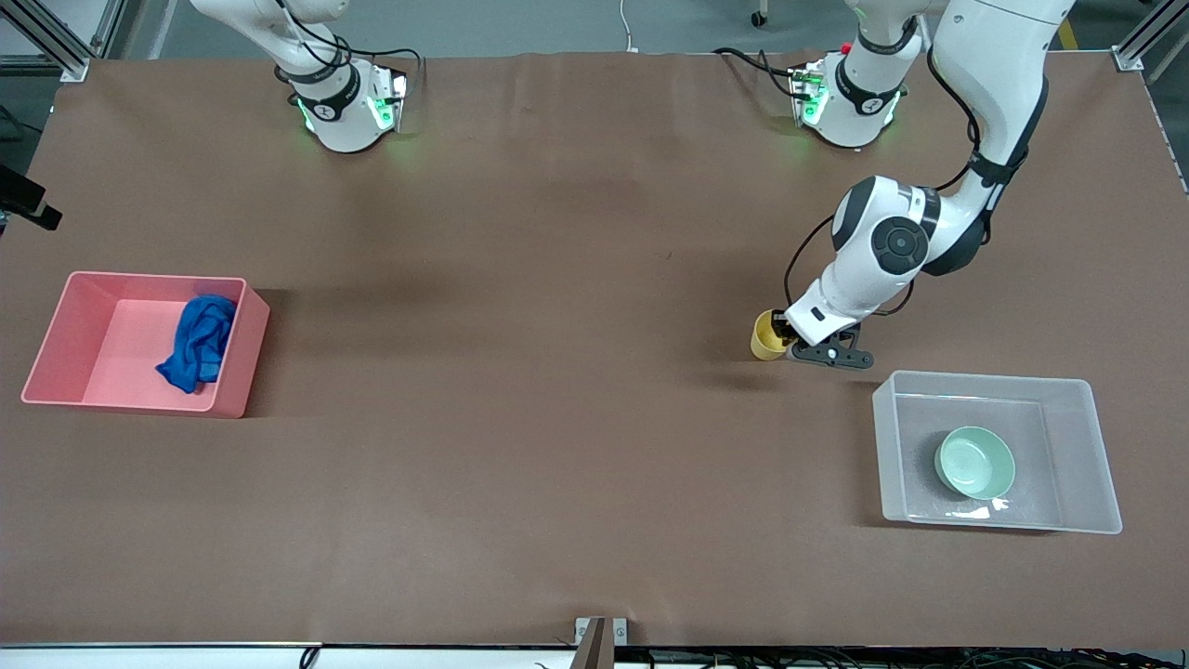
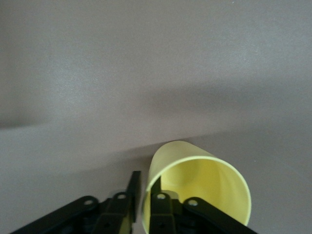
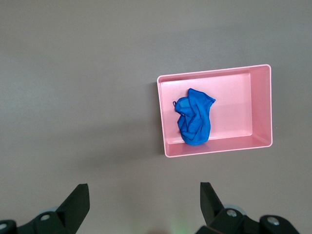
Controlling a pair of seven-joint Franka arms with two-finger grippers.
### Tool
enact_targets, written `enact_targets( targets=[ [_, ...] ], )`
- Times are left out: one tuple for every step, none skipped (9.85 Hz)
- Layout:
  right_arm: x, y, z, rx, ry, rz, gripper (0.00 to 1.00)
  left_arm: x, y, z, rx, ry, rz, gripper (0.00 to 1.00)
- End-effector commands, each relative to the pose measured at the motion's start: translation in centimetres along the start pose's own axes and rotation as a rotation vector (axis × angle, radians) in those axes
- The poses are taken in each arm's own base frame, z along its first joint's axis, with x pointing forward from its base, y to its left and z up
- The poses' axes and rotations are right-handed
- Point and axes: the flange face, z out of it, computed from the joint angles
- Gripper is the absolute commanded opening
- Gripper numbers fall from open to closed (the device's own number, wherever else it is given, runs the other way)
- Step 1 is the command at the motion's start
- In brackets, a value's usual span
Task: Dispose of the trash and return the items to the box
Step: 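Carry the yellow cup with the left gripper into the green bowl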
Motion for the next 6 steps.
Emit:
enact_targets(
  targets=[
    [0.1,0.3,-0.2,0.006,0.003,-0.002,1.00,-0.9,-0.1,-2.5,0.040,-0.006,0.004,0.00],
    [0.0,0.3,-0.2,0.006,-0.002,-0.002,1.00,-0.4,-1.0,-4.8,0.056,0.005,0.002,0.00],
    [0.0,0.3,-0.2,0.006,-0.002,-0.002,1.00,0.9,-2.2,-7.3,0.061,0.054,-0.031,0.00],
    [0.1,0.3,-0.2,0.006,0.001,-0.002,1.00,2.9,-4.5,-10.1,0.068,0.106,-0.069,0.00],
    [0.0,0.3,-0.2,0.006,0.000,-0.002,1.00,5.0,-6.8,-12.3,0.078,0.119,-0.100,0.00],
    [0.0,0.3,-0.2,0.006,-0.002,-0.002,1.00,7.2,-10.2,-13.6,0.091,0.132,-0.129,0.00]
  ],
)
